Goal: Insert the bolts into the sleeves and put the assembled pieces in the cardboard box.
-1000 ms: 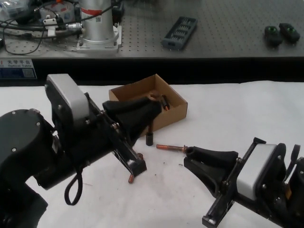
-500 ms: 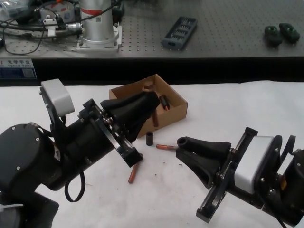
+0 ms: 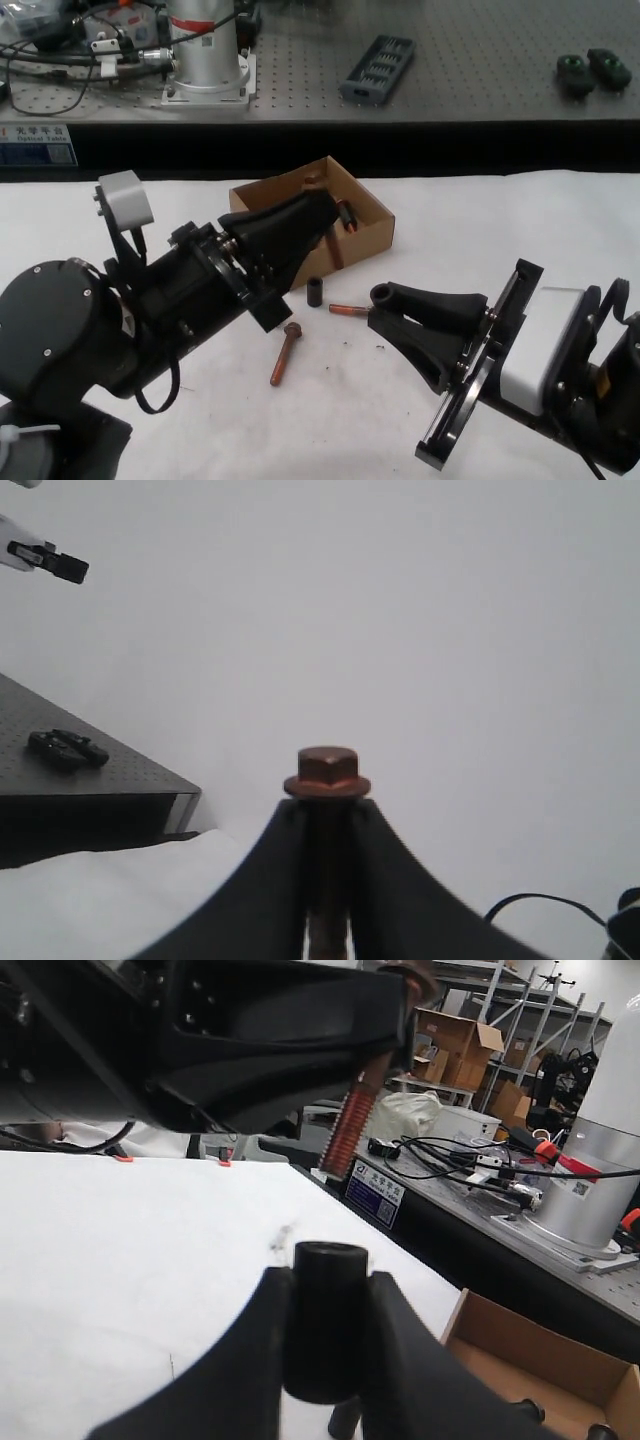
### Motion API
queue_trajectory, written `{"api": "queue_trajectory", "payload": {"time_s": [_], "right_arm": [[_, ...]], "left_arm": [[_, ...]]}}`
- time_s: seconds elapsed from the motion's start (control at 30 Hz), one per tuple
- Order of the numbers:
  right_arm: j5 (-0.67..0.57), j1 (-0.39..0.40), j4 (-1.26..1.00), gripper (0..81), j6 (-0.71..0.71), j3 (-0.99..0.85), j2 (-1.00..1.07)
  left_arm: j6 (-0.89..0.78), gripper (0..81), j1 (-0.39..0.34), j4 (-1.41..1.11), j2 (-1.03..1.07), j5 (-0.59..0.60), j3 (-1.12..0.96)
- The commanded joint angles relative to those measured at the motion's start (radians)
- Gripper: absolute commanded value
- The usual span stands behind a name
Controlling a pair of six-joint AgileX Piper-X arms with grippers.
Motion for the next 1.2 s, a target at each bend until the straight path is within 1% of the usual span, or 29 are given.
{"api": "queue_trajectory", "payload": {"time_s": [0.0,0.1,0.27,0.4,0.57,0.93,1.07,1.17], "right_arm": [[0.007,-0.007,-0.041,5.8,0.007,-0.010,0.005],[0.007,-0.007,-0.041,5.8,0.007,-0.010,0.005],[-0.003,-0.007,-0.041,5.8,0.009,-0.010,0.005],[-0.005,-0.007,-0.045,5.8,0.057,-0.010,0.005],[-0.005,-0.007,-0.054,5.8,0.079,-0.010,0.005],[-0.008,-0.007,-0.059,5.8,0.097,-0.010,0.005],[0.002,-0.007,-0.079,5.8,0.143,-0.010,0.005],[0.008,-0.007,-0.086,5.8,0.143,-0.010,0.005]], "left_arm": [[-0.027,0.6,-0.024,-0.027,0.000,0.004,-0.013],[-0.019,0.6,-0.037,-0.027,0.000,0.004,-0.013],[-0.019,0.6,-0.036,-0.027,0.000,0.004,-0.013],[0.022,0.6,-0.036,-0.027,0.000,0.023,-0.013],[0.070,0.6,-0.039,-0.027,0.000,0.030,-0.013],[0.114,0.6,-0.080,-0.027,0.000,0.019,-0.013],[0.114,0.6,-0.080,-0.027,0.000,0.019,-0.013],[0.114,0.6,-0.080,-0.027,0.000,0.019,-0.013]]}}
